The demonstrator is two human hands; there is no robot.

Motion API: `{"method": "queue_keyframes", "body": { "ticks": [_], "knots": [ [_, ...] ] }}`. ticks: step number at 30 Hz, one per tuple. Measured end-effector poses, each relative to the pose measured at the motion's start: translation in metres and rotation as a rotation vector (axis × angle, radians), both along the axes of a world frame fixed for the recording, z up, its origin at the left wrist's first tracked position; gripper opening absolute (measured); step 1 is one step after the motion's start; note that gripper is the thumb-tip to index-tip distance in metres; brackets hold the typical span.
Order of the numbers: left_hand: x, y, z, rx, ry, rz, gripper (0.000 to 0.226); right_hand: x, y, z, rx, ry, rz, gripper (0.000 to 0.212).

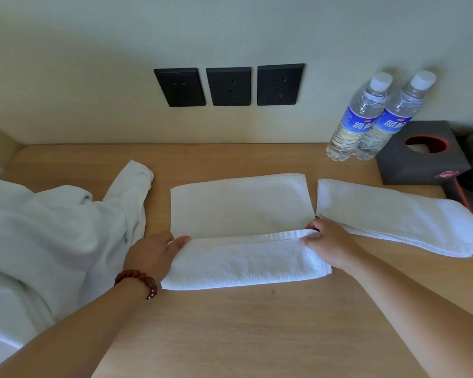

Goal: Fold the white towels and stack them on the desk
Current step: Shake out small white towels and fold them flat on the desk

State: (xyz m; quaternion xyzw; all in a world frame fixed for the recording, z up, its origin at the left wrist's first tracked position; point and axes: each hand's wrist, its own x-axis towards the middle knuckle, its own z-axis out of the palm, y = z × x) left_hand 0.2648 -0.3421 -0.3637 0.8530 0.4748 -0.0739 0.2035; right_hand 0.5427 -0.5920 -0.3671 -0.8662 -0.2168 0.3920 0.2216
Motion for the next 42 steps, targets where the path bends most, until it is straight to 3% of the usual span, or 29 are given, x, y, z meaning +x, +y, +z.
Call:
{"method": "queue_keyframes", "body": {
  "ticks": [4,8,11,14,17,22,27,31,34,37,42],
  "knots": [
    [-0.001,0.0,-0.005,0.056,0.111,-0.052,0.048,-0.009,0.005,-0.003,-0.03,-0.117,0.016,0.014],
    [-0.005,-0.003,-0.006,0.372,-0.038,-0.144,0.04,-0.012,0.007,-0.002,-0.063,-0.274,0.026,0.028],
    [-0.005,0.0,-0.006,0.584,-0.109,-0.223,0.043,-0.02,0.006,-0.003,-0.088,-0.656,0.232,0.051],
    [-0.002,-0.009,-0.006,0.597,-0.283,-0.341,0.041,-0.033,0.01,-0.004,0.099,-0.88,0.393,0.06],
    [-0.001,-0.029,-0.01,0.542,-0.285,-0.455,0.045,-0.051,0.023,-0.01,0.146,-0.815,0.489,0.058],
    [0.009,-0.05,-0.027,0.4,-0.035,-0.566,0.065,-0.035,0.054,-0.022,0.12,-0.674,0.459,0.047],
    [0.006,-0.06,-0.056,0.286,0.132,-0.532,0.073,0.016,0.093,-0.016,0.002,-0.726,0.415,0.06],
    [0.014,-0.05,-0.053,0.224,0.088,-0.521,0.073,0.043,0.111,-0.008,-0.111,-0.669,0.435,0.075],
    [0.031,-0.036,-0.034,0.239,-0.039,-0.376,0.072,0.052,0.118,-0.008,-0.167,-0.603,0.437,0.079],
    [0.054,-0.012,-0.014,0.379,-0.068,-0.304,0.075,0.055,0.121,-0.008,-0.154,-0.645,0.439,0.07],
    [0.103,0.023,0.012,0.426,0.12,-0.333,0.078,0.06,0.125,0.001,-0.163,-0.663,0.476,0.042]
  ]
}}
